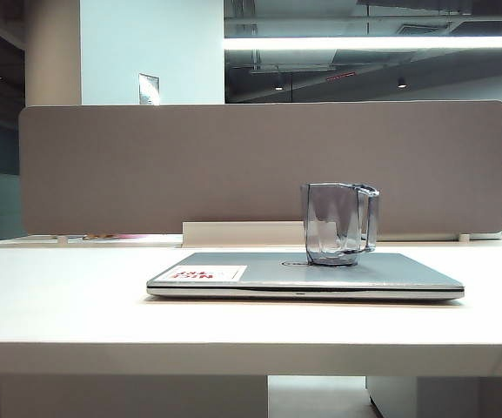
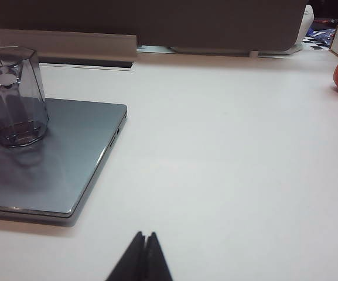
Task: Pick up the water cup and place it on the left side of the laptop.
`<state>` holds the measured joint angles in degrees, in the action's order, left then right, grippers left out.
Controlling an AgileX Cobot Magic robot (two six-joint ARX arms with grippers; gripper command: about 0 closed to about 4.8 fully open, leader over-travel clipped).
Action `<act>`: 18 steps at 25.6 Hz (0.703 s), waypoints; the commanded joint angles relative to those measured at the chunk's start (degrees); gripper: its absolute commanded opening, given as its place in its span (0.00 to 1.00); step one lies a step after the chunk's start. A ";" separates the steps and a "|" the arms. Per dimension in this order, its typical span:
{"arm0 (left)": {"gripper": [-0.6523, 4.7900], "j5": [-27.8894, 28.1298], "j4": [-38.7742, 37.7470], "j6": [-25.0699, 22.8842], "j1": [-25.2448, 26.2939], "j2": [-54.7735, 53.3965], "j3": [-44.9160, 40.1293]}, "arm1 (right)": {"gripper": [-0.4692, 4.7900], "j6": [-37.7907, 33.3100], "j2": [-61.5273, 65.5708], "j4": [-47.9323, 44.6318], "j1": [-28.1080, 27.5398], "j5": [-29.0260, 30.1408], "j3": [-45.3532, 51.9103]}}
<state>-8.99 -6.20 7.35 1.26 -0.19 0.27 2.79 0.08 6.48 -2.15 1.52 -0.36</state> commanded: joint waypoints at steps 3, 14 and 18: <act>0.11 -0.26 0.70 0.13 -0.07 -0.02 0.17 | 0.08 -0.15 -0.09 -0.52 -0.09 -0.11 0.33; 0.11 -0.26 1.07 0.15 -0.11 -0.02 0.17 | 0.08 -0.17 -0.09 -0.92 -0.07 -0.28 0.33; 0.11 -0.79 1.18 1.70 -0.15 -0.02 0.17 | 0.08 -0.17 -0.09 -0.92 -0.07 -0.28 0.33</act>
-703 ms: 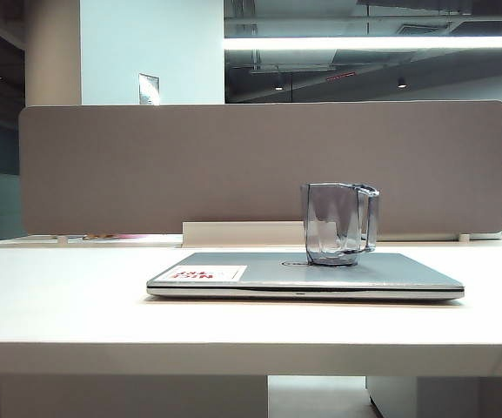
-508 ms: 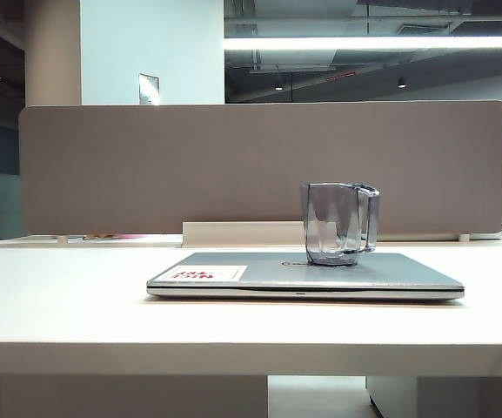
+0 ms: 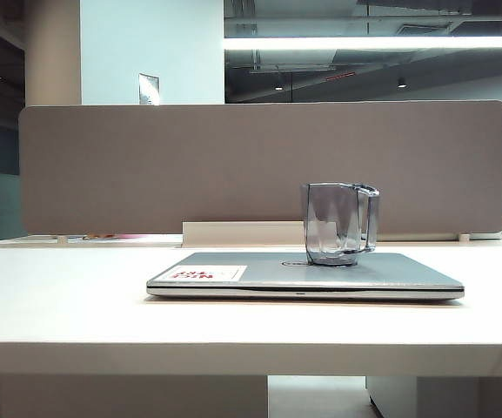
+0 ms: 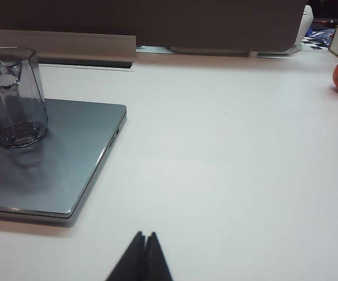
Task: Pick up the water cup and place it on the left side of the laptop.
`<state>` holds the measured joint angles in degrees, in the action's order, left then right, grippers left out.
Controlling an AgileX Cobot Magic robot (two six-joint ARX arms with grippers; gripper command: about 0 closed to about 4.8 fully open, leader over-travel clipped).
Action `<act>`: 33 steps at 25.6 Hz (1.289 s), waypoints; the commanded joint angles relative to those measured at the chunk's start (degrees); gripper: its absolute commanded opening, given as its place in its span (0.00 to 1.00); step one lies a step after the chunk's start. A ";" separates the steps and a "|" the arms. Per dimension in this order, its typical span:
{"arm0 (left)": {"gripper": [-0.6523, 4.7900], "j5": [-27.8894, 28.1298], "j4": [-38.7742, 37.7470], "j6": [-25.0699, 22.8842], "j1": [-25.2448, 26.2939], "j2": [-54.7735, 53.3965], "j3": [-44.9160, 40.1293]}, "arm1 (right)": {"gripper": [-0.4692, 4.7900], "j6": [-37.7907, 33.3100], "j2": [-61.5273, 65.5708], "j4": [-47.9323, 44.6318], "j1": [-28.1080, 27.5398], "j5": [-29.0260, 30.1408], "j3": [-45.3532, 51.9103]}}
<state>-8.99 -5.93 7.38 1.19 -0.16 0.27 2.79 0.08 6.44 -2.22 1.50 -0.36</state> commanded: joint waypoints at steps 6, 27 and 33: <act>0.11 -6.67 7.48 7.13 -0.11 -0.04 0.37 | 0.08 -4.31 -0.09 -0.63 0.00 10.25 0.33; 0.11 -14.21 7.76 9.33 -11.39 -2.43 6.54 | 0.08 -4.33 -0.09 0.09 0.02 22.99 0.33; 0.11 -15.87 8.31 9.09 -11.52 -16.46 17.81 | 0.08 -4.33 -0.09 0.35 0.02 22.99 0.33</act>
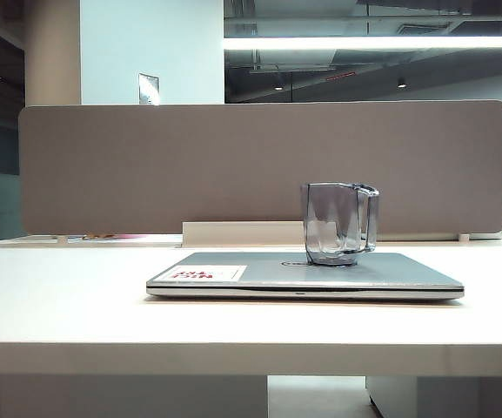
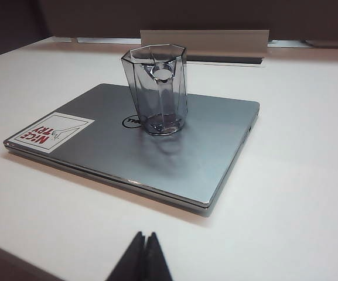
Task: Pick up the water cup and place it on the left side of the laptop.
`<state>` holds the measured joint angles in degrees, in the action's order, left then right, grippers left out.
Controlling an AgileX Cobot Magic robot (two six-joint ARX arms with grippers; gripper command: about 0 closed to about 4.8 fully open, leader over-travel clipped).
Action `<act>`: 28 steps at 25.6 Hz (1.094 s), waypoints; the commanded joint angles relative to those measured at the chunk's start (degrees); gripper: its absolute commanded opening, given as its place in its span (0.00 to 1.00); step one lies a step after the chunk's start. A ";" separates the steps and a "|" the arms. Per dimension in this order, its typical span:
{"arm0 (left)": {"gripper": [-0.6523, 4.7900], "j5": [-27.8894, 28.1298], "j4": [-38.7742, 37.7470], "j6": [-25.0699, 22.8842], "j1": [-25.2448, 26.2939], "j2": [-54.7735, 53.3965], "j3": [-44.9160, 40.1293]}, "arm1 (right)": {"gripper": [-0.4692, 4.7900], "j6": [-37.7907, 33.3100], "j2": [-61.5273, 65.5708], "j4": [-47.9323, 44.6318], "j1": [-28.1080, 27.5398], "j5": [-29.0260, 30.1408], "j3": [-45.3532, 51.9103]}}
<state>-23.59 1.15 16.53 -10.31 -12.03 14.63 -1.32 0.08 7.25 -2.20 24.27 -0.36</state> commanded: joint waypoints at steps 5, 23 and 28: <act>0.11 -2.67 1.97 -0.26 -0.02 -11.56 7.54 | 0.08 -0.22 -0.09 -0.39 0.00 0.22 0.33; 0.11 -0.68 19.12 -3.10 -13.86 -47.15 18.21 | 0.08 -0.20 -0.09 -0.17 -0.04 -0.17 0.33; 0.11 1.31 21.16 -7.23 -19.74 -55.43 21.73 | 0.08 -0.22 -0.09 -0.17 -0.04 -0.15 0.33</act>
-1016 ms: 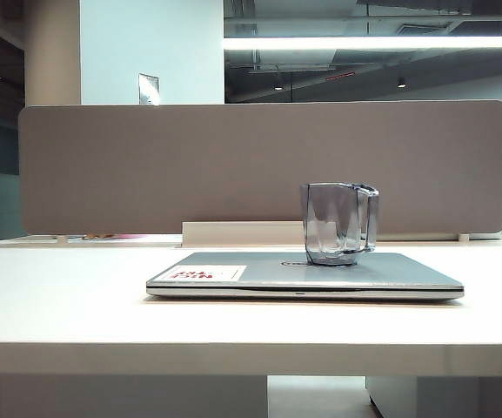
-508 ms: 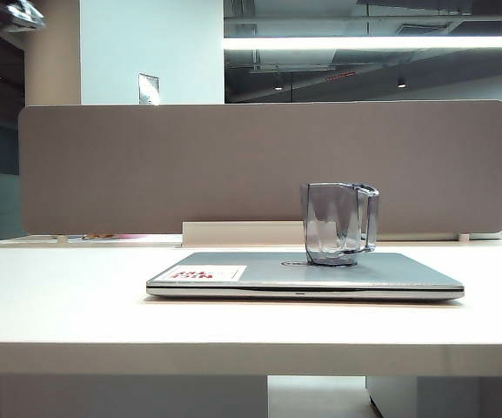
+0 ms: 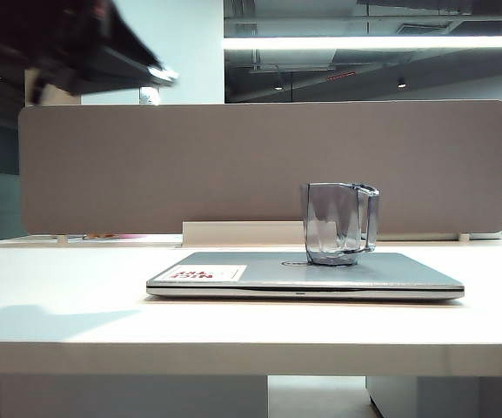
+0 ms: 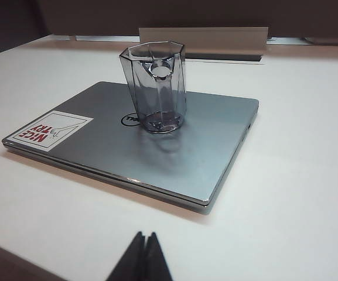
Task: Pick up the water cup and place it on the left side of the laptop.
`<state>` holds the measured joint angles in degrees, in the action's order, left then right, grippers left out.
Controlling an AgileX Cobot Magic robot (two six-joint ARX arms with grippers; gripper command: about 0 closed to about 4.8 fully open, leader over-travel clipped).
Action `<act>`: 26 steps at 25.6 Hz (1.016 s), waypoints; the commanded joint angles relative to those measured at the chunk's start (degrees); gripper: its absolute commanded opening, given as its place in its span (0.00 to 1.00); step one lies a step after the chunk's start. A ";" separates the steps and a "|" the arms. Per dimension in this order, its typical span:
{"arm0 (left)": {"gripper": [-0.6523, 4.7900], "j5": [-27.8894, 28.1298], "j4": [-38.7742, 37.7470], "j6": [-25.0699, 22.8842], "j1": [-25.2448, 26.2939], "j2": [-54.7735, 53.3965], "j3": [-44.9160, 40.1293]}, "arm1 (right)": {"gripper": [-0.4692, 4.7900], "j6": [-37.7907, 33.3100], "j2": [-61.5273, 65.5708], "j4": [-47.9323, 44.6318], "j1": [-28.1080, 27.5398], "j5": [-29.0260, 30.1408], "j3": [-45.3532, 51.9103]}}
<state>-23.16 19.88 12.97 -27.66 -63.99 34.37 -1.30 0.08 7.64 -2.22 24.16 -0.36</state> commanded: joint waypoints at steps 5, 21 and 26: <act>0.12 5.62 3.06 -5.57 -7.69 -11.32 6.36 | 0.08 -0.22 -0.09 -0.57 -0.02 -0.04 0.33; 0.29 11.76 17.79 -8.46 -15.28 -39.69 19.19 | 0.08 -0.22 -0.09 -0.57 -0.02 -0.24 0.33; 0.29 11.82 25.29 -8.44 -15.72 -44.78 19.21 | 0.08 -0.24 -0.09 -0.59 0.00 -0.22 0.33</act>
<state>-11.31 41.36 4.54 -43.20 -108.12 53.39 -1.32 0.08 7.64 -2.22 24.05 -0.36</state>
